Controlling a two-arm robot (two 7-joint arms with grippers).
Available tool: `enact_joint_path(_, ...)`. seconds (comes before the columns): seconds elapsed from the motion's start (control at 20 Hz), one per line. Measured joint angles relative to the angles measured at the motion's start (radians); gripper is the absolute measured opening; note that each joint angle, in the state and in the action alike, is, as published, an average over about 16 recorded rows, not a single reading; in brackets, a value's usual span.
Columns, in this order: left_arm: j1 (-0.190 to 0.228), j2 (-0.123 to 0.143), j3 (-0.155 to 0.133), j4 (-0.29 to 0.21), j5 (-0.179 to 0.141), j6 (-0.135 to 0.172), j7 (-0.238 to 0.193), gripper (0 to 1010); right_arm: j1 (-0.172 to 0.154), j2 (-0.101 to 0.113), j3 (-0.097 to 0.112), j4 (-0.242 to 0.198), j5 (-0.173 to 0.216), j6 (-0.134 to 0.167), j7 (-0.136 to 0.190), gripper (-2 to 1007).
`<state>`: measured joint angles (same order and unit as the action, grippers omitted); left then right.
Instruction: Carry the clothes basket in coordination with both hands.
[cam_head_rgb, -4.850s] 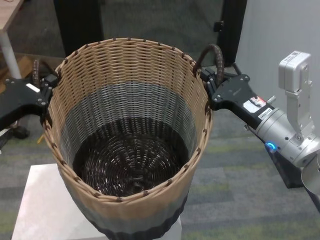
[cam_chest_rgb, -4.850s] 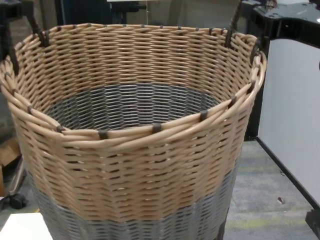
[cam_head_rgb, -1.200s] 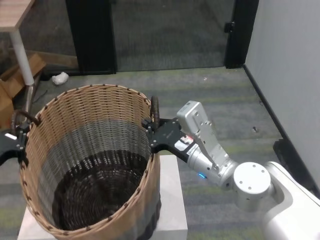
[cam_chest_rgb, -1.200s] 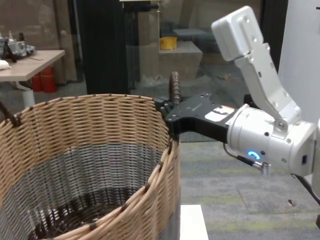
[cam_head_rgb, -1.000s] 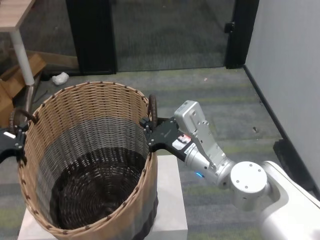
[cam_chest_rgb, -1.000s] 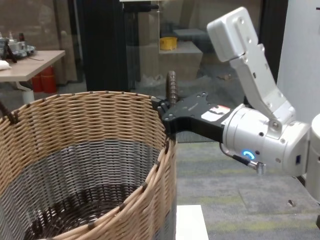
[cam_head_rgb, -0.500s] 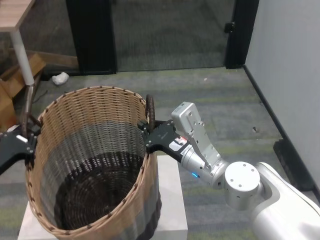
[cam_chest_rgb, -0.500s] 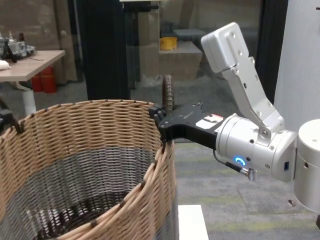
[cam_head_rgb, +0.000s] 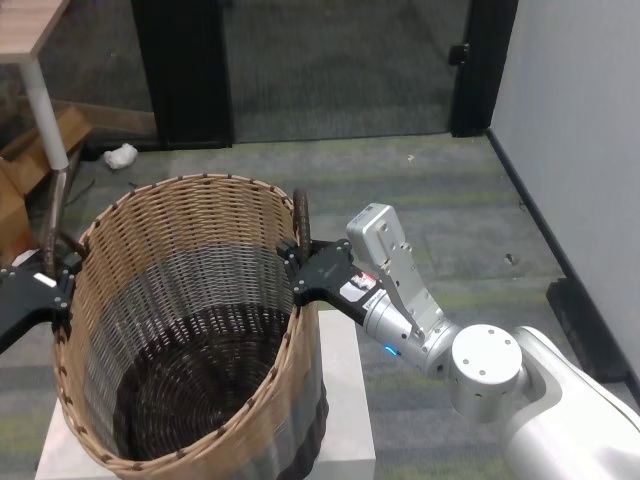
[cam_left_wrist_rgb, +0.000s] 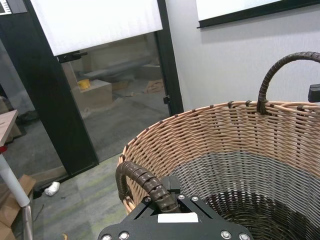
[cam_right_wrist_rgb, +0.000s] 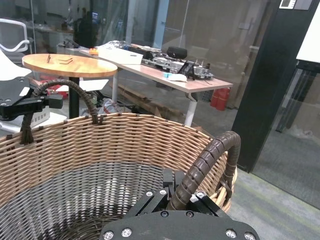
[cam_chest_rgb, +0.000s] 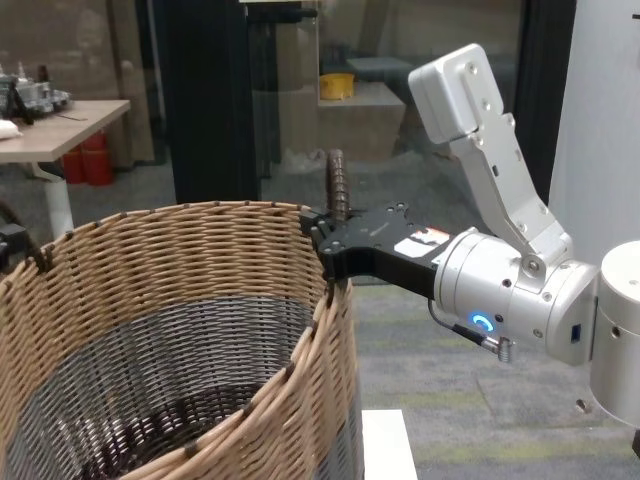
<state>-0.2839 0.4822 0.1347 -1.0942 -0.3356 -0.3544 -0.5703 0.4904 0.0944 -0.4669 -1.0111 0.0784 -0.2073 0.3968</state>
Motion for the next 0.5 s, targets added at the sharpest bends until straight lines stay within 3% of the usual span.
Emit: enact_joint_path(0.5,0.002,0.001,-0.001,-0.004,-0.001,0.003,0.001,7,-0.001,0.001,0.0,-0.003,0.0,0.001,0.0,29)
